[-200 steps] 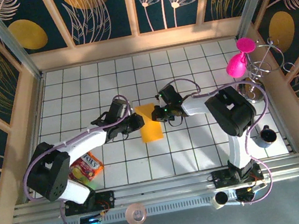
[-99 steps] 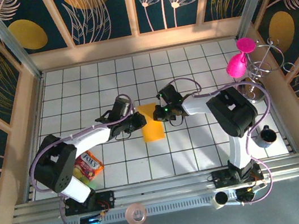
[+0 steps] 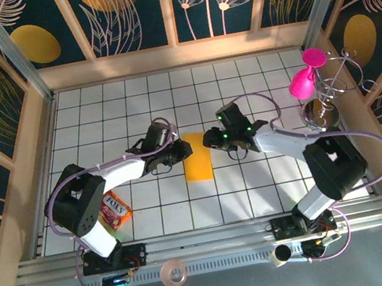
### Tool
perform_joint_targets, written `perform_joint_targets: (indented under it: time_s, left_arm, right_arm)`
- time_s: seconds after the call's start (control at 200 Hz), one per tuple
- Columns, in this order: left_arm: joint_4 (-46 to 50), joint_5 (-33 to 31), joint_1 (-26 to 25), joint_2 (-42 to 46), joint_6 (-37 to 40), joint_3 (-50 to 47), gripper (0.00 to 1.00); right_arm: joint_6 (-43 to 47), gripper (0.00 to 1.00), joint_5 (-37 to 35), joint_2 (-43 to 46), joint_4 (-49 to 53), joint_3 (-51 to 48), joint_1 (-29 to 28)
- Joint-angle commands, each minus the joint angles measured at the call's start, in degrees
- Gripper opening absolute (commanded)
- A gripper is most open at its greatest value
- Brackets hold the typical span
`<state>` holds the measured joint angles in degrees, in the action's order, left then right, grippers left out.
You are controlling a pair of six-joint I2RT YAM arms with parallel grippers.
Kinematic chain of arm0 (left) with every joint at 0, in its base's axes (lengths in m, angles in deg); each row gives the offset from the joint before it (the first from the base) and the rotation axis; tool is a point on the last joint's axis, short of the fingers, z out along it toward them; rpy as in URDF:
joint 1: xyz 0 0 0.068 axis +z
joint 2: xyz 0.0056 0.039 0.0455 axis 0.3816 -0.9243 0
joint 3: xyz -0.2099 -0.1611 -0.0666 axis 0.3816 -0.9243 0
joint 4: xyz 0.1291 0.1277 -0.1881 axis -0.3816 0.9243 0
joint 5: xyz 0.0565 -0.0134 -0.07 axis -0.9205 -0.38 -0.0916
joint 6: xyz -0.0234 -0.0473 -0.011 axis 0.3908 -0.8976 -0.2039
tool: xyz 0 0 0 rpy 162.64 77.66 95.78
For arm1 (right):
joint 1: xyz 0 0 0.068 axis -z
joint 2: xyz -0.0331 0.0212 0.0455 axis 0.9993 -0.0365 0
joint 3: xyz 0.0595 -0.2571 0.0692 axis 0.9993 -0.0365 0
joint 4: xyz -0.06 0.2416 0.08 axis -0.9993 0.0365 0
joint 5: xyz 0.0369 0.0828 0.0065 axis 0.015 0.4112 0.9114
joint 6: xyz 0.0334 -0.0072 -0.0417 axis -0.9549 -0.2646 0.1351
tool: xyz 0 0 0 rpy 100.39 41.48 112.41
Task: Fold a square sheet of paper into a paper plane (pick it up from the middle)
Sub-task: First fold in half a square sheet of paper at the center of the table.
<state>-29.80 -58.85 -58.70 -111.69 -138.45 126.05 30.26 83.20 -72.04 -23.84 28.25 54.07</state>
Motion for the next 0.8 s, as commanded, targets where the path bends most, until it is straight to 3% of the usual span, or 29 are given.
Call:
perform_joint_targets:
  time_s: [0.0, 0.155, 0.29, 0.46, 0.726, 0.796]
  left_arm:
    - [-3.55, 2.53, 0.27, -2.99, -1.78, 1.68, 0.22]
    - [-1.98, 0.81, 0.24, -5.78, -1.62, 4.1, 0.25]
    - [-1.88, -1.87, 0.31, -6.95, -1.94, 4.23, 0.32]
    - [-4.24, -2.74, 0.25, -8.93, -3.82, 3.32, 0.33]
    - [-5.53, -6.12, 0.24, -10.31, -10.06, 1.26, 0.33]
    - [-5.49, -6.82, 0.3, -10.65, -12.16, 0.98, 0.33]
  right_arm:
    - [-8.14, 0.45, -2.05, 3.13, -5.34, -5.7, 0.73]
    - [-14.05, 0.55, 0.78, 6.56, -15.28, -12.57, 0.89]
    - [-15.26, 0.63, 0.15, 8.97, -17.87, -16.12, 1.01]
    - [-15.47, 0.73, 1.79, 11.86, -22.73, -21.05, 1.75]
    - [-13.07, 0.75, 6.21, 13.08, -23.6, -22.69, 2.19]
    - [-11.9, 0.75, 8.84, 12.34, -22.46, -22.22, 5.04]
